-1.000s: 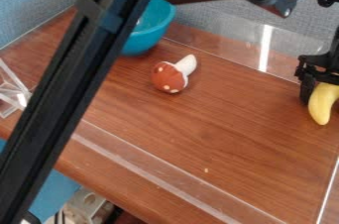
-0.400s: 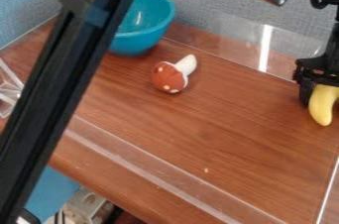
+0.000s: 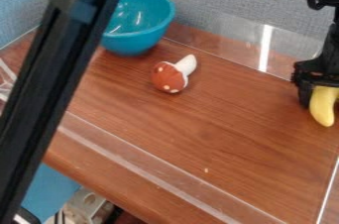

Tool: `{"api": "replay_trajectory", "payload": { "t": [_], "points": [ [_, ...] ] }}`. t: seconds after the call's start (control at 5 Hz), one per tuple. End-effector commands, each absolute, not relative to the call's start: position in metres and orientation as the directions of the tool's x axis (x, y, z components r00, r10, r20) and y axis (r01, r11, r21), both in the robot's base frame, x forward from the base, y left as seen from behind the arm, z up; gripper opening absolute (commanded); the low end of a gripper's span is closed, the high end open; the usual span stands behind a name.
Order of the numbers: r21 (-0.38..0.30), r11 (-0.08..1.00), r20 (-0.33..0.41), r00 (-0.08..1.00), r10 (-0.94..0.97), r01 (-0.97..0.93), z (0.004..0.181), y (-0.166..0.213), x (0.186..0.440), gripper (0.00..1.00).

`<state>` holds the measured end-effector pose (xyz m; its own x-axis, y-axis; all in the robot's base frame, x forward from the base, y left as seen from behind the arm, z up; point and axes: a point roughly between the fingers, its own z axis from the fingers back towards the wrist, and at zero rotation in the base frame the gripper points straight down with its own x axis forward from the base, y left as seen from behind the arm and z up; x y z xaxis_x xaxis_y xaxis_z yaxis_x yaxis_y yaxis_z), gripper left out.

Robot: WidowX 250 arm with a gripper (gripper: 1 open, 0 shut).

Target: Put the yellow object in the blue bowl

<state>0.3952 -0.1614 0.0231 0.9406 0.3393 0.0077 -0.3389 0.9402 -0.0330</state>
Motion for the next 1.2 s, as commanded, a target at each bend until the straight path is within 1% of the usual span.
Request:
{"api": "replay_trajectory", "payload": {
  "t": [0.0, 0.4, 0.6, 0.8, 1.0],
  "points": [
    [-0.029, 0.929, 0.000, 0.929, 0.370, -0.369, 0.022, -0.167, 0.387, 1.00],
    [-0.027, 0.890, 0.001, 0.891, 0.455, -0.454, 0.020, -0.156, 0.390, 1.00],
    [-0.033, 0.901, 0.002, 0.901, 0.434, -0.433, 0.030, -0.148, 0.395, 0.00],
    [-0.065, 0.900, 0.008, 0.902, 0.433, -0.431, 0.049, -0.130, 0.390, 0.00],
    [-0.116, 0.889, 0.017, 0.894, 0.448, -0.444, 0.075, -0.099, 0.382, 0.00]
  ]
}}
